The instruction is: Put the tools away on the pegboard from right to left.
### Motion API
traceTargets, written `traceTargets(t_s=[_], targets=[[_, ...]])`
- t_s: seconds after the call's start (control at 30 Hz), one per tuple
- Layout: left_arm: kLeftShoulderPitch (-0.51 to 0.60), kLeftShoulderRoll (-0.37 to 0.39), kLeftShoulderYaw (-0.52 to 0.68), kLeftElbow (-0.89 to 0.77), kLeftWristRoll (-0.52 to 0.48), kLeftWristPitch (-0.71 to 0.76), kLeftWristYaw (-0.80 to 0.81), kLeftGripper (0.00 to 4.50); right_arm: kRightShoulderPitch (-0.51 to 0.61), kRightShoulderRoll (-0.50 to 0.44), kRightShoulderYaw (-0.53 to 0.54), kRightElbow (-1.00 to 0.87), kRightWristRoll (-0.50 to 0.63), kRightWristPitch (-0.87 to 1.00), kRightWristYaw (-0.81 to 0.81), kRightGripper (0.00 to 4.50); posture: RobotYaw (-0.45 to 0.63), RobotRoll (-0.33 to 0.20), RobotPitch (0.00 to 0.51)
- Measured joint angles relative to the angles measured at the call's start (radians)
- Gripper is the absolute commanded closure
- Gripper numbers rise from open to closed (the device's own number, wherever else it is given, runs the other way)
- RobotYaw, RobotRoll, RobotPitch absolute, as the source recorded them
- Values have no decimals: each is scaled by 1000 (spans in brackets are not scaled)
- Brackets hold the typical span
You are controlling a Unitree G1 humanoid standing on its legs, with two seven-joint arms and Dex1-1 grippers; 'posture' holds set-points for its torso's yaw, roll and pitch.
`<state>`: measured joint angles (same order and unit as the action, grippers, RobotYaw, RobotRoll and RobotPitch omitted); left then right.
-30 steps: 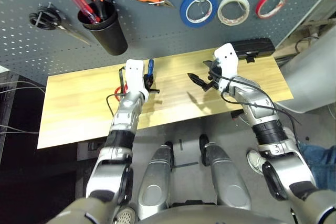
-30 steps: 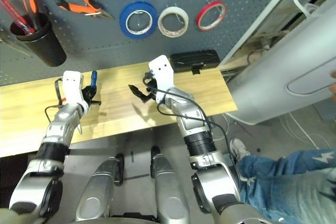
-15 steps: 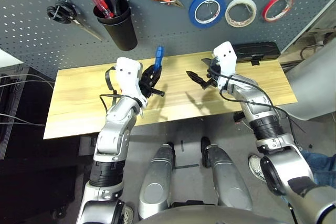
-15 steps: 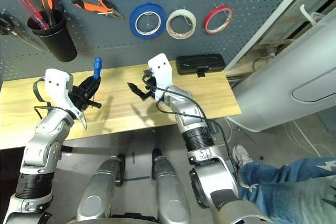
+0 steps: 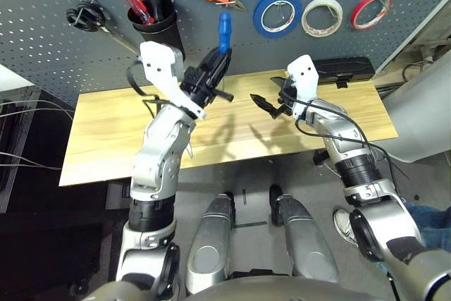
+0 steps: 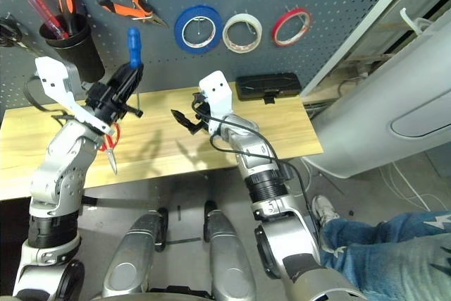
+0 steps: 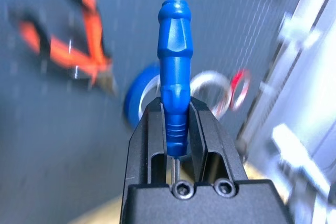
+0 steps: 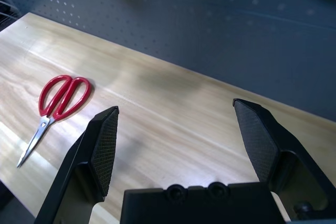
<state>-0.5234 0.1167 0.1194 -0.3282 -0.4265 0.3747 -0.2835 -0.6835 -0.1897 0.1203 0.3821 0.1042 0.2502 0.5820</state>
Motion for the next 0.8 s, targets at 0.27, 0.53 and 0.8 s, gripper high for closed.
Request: traceTargets(t_s=[0.27, 0.53, 0.8], targets=[[-220, 66, 117, 31, -28, -67, 82, 4006, -22, 11, -7, 18, 1, -23, 0, 0, 76, 0, 267], [-255, 150, 163, 221, 89, -243, 112, 4006, -29, 30, -18, 19, 8, -46, 7, 0, 74, 0, 262], [-302, 152, 167, 418, 161, -429, 134, 4006, -30, 35, -18, 19, 8, -50, 17, 0, 69, 0, 258]])
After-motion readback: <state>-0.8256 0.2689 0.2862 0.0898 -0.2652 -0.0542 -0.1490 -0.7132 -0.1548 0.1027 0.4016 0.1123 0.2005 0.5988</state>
